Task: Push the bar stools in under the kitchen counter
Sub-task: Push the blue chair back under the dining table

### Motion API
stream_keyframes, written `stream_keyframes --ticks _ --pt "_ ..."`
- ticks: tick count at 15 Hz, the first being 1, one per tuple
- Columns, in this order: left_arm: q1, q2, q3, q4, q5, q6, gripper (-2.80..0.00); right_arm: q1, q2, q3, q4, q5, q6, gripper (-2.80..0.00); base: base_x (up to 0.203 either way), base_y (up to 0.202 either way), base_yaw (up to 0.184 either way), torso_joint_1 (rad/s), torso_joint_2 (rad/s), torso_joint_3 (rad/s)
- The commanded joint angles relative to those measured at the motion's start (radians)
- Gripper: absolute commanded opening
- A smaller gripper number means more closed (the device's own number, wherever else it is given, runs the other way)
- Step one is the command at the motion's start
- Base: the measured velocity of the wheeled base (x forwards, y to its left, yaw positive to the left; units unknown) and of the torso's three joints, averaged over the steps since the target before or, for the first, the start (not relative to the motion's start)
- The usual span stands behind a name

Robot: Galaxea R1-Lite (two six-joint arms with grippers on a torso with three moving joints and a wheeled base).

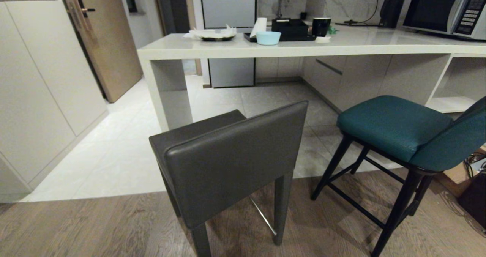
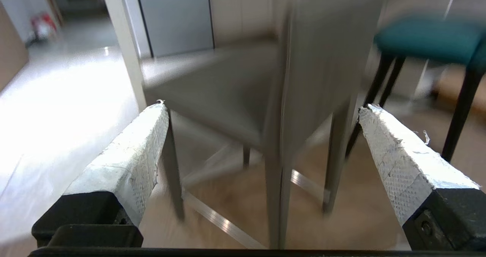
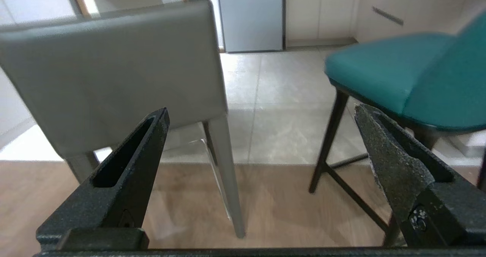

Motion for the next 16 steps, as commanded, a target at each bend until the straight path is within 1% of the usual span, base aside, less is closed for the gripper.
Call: stream_keyframes --ticks 1,2,3,4,6,7,8,10,11,12,13,14,15,16 --pt "0.000 -0.052 0.066 0.007 0.004 0.041 0.00 -0.002 -0.034 0.059 -0.002 -0.004 -0.003 0.00 0.000 0.000 0.000 0.000 0.00 0.000" --pt "0.000 -0.051 0.090 0.012 0.039 0.076 0.00 -0.002 -0.034 0.111 -0.002 -0.024 -0.013 0.00 0.000 0.000 0.000 0.000 0.00 0.000" --pt "0.000 -0.050 0.087 0.017 0.075 0.085 0.00 -0.001 -0.035 0.160 -0.003 -0.057 -0.033 0.00 0.000 0.000 0.000 0.000 0.00 0.000" --pt "0.000 -0.050 0.086 0.034 0.100 0.093 0.00 -0.002 -0.035 0.187 0.001 -0.119 -0.054 0.00 0.000 0.000 0.000 0.000 0.00 0.000" --pt "0.000 -0.050 0.091 0.057 0.213 0.105 0.00 -0.001 -0.036 0.190 0.002 -0.159 -0.066 0.00 0.000 0.000 0.000 0.000 0.00 0.000" --pt "0.000 -0.050 0.098 0.056 0.263 0.101 0.00 -0.001 -0.035 0.204 -0.002 -0.210 -0.086 0.00 0.000 0.000 0.000 0.000 0.00 0.000" --pt "0.000 -0.050 0.099 0.058 0.267 0.087 0.00 -0.001 -0.035 0.218 -0.015 -0.217 -0.099 0.00 0.000 0.000 0.000 0.000 0.00 0.000" --pt "0.001 -0.050 0.092 0.083 0.261 0.092 0.00 0.000 -0.034 0.202 0.042 -0.202 -0.111 0.00 0.000 0.000 0.000 0.000 0.00 0.000" --pt "0.000 -0.044 0.081 0.126 0.260 0.095 0.00 0.000 -0.034 0.198 0.053 -0.200 -0.113 0.00 0.000 0.000 0.000 0.000 0.00 0.000" --pt "0.000 -0.030 0.069 0.160 0.261 0.080 0.00 0.000 -0.034 0.201 0.048 -0.202 -0.110 0.00 0.000 0.000 0.000 0.000 0.00 0.000" --pt "0.000 -0.027 0.067 0.166 0.270 0.037 0.00 0.000 -0.034 0.207 0.023 -0.206 -0.104 0.00 0.000 0.000 0.000 0.000 0.00 0.000" --pt "-0.001 -0.041 0.066 0.167 0.278 0.024 0.00 0.000 -0.034 0.216 -0.006 -0.210 -0.094 0.00 0.000 0.000 0.000 0.000 0.00 0.000" --pt "-0.002 -0.049 0.069 0.175 0.290 0.032 0.00 -0.002 -0.034 0.217 -0.007 -0.212 -0.086 0.00 0.000 0.000 0.000 0.000 0.00 0.000" --pt "-0.002 -0.049 0.088 0.171 0.323 0.042 0.00 0.000 -0.034 0.217 -0.007 -0.213 -0.081 0.00 0.000 0.000 0.000 0.000 0.00 0.000"
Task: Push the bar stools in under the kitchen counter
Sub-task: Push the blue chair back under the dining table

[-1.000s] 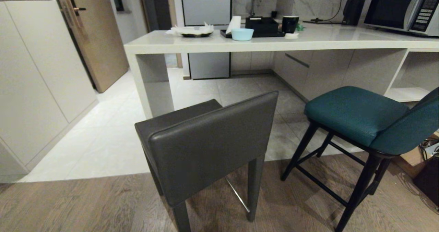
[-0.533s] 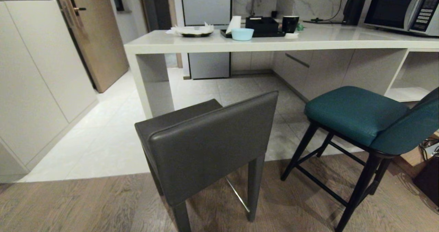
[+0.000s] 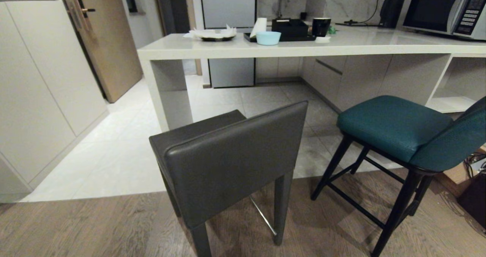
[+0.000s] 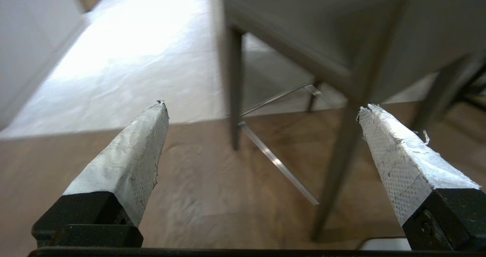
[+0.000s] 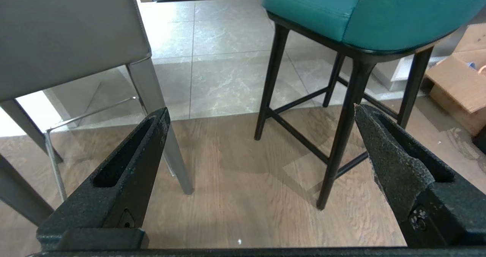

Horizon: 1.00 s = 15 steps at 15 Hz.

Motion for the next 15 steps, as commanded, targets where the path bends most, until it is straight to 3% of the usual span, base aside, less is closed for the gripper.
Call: stream_keyframes --ticks 1,3,9,10,15 --pt "0.000 0.000 0.009 -0.005 0.020 0.007 0.00 0.000 0.002 0.002 -0.002 0.002 0.000 0.00 0.000 0.000 0.000 0.000 0.00 0.000" --pt "0.000 -0.002 0.009 -0.002 -0.007 0.007 0.00 -0.001 0.002 0.002 -0.002 0.002 -0.001 0.00 0.000 0.000 0.000 0.000 0.00 0.000" --pt "0.002 -0.002 0.012 -0.004 -0.003 0.015 0.00 0.000 0.002 0.002 -0.002 0.000 -0.003 0.00 0.000 0.000 0.000 0.000 0.00 0.000" --pt "0.002 -0.002 0.012 -0.004 -0.003 0.023 -2.80 0.000 0.002 0.002 -0.002 0.000 -0.002 -2.80 0.000 0.000 0.000 0.000 0.00 0.000" --pt "0.002 -0.002 0.014 -0.005 -0.004 0.033 -2.80 -0.001 0.001 0.002 -0.002 0.000 0.000 -2.80 0.000 0.000 0.000 0.000 0.00 0.000"
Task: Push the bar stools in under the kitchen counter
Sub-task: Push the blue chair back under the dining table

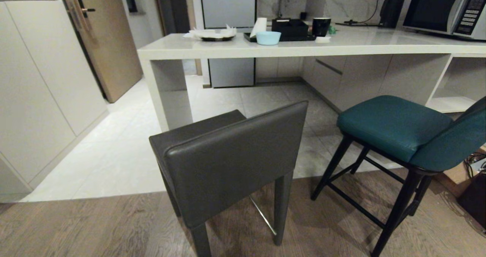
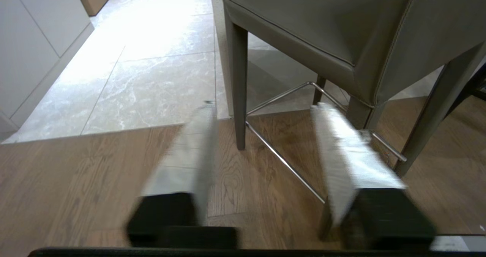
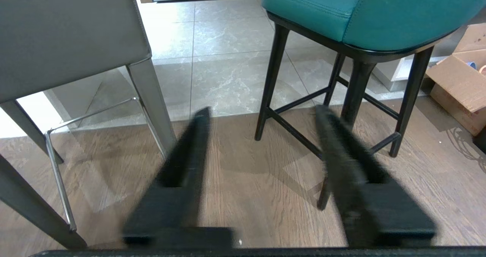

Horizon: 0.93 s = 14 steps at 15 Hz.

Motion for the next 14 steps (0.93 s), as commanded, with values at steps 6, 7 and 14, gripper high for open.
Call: stream_keyframes --ticks 6,7,14 --pt "-0.001 0.001 -0.001 0.002 0.002 -0.023 -2.80 0.001 0.002 -0.002 -0.001 0.000 0.001 -2.80 0.000 0.000 0.000 0.000 0.00 0.000" --pt "-0.001 0.001 0.000 0.002 0.003 -0.025 -2.80 0.002 0.002 0.000 -0.001 0.000 0.001 -2.80 0.000 0.000 0.000 0.000 0.00 0.000" --pt "-0.001 0.001 -0.001 0.000 0.005 -0.060 -2.80 0.001 0.002 0.000 -0.001 0.000 0.001 -2.80 0.000 0.000 0.000 0.000 0.00 0.000"
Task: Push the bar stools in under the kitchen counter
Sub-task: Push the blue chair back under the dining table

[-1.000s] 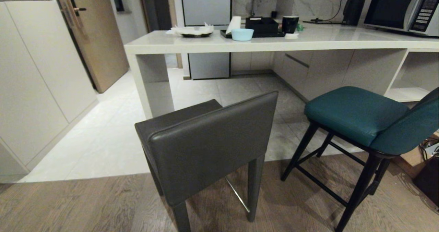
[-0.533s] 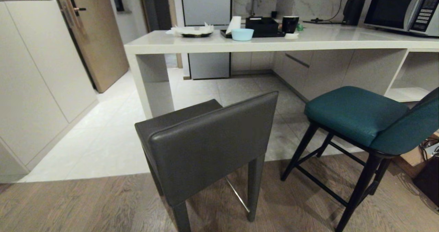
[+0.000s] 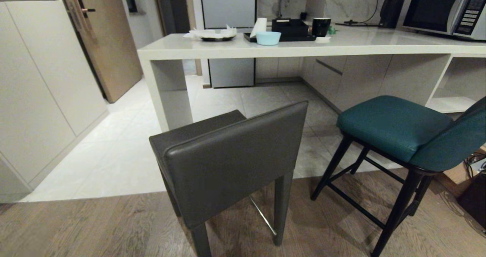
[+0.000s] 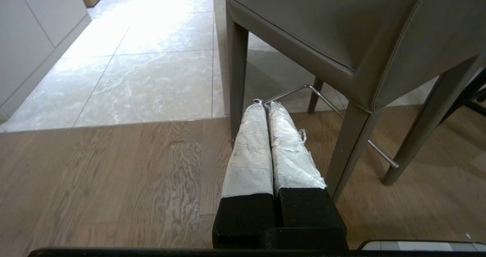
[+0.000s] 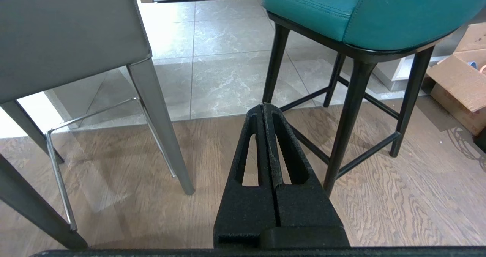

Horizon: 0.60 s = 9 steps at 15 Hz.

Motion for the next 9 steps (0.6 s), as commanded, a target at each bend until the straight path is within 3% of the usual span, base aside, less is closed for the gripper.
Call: stream_keyframes --ticks 1,4,9 --pt "0.000 0.001 0.000 0.000 0.000 0.000 -2.80 0.001 0.002 0.000 0.000 0.000 0.001 -2.80 0.000 0.000 0.000 0.000 0.00 0.000" --pt "0.000 0.001 0.000 0.000 0.000 -0.001 -2.80 0.001 0.002 0.000 0.000 0.000 0.000 -2.80 0.103 0.000 0.001 0.002 0.00 0.004" --pt "0.000 0.001 0.000 0.000 0.000 -0.003 -2.80 0.001 0.002 0.000 0.000 0.000 0.001 -2.80 0.000 0.000 0.000 0.000 0.00 0.000"
